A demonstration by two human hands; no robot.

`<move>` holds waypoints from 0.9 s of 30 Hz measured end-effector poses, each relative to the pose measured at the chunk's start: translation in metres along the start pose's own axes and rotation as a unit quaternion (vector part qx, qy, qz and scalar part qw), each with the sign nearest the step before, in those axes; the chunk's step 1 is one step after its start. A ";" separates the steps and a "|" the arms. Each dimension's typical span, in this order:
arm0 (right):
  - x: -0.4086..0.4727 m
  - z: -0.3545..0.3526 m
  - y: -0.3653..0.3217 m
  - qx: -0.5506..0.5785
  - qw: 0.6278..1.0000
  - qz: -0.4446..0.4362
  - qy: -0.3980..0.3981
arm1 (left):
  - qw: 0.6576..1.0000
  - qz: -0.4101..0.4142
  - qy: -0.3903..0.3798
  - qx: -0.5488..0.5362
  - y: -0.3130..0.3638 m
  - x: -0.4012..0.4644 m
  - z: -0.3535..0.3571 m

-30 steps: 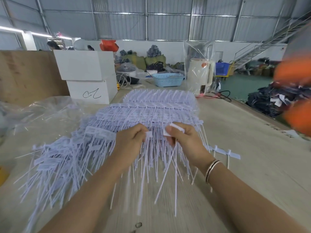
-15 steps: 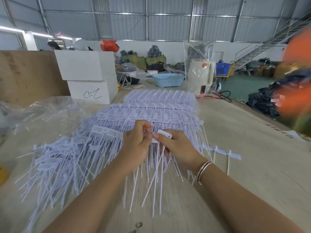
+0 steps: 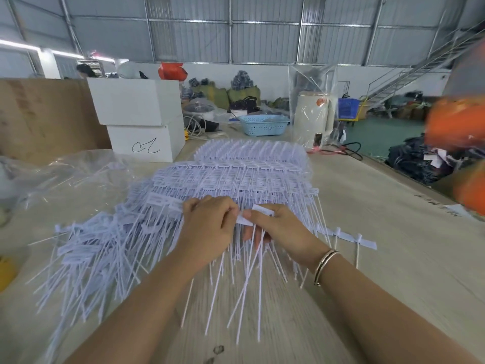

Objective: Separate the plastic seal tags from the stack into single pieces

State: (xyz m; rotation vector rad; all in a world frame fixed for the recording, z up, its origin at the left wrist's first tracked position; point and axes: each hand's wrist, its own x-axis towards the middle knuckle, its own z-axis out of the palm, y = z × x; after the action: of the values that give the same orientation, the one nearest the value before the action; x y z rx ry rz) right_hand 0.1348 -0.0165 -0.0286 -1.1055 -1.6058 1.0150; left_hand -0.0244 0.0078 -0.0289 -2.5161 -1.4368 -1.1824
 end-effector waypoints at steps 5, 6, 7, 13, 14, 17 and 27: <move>0.000 -0.004 -0.001 0.010 0.999 -0.011 0.030 | 0.981 -0.062 -0.026 -0.180 0.004 -0.002 -0.002; 0.001 -0.003 -0.002 0.013 0.999 -0.024 0.035 | 0.972 -0.081 -0.034 -0.217 0.005 -0.002 -0.002; 0.001 -0.002 -0.003 0.023 0.998 -0.040 0.043 | 0.961 -0.102 -0.038 -0.253 0.007 -0.002 -0.003; 0.003 0.005 -0.002 0.086 0.986 -0.116 0.087 | 0.892 -0.162 -0.014 -0.423 0.015 -0.002 -0.001; 0.003 0.006 -0.001 0.092 0.984 -0.122 0.090 | 0.883 -0.161 -0.008 -0.440 0.016 -0.002 -0.001; 0.003 0.009 -0.001 0.100 0.980 -0.141 0.099 | 0.868 -0.165 0.001 -0.469 0.017 -0.003 0.000; 0.008 0.004 0.003 0.082 0.969 -0.170 0.160 | 0.832 -0.235 0.057 -0.499 0.009 -0.001 0.001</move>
State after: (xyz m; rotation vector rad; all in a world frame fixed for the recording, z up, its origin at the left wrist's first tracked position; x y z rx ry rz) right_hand 0.1301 -0.0084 -0.0310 -0.8000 -1.3637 0.6877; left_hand -0.0171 0.0025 -0.0270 -2.5013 -1.7606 -2.7231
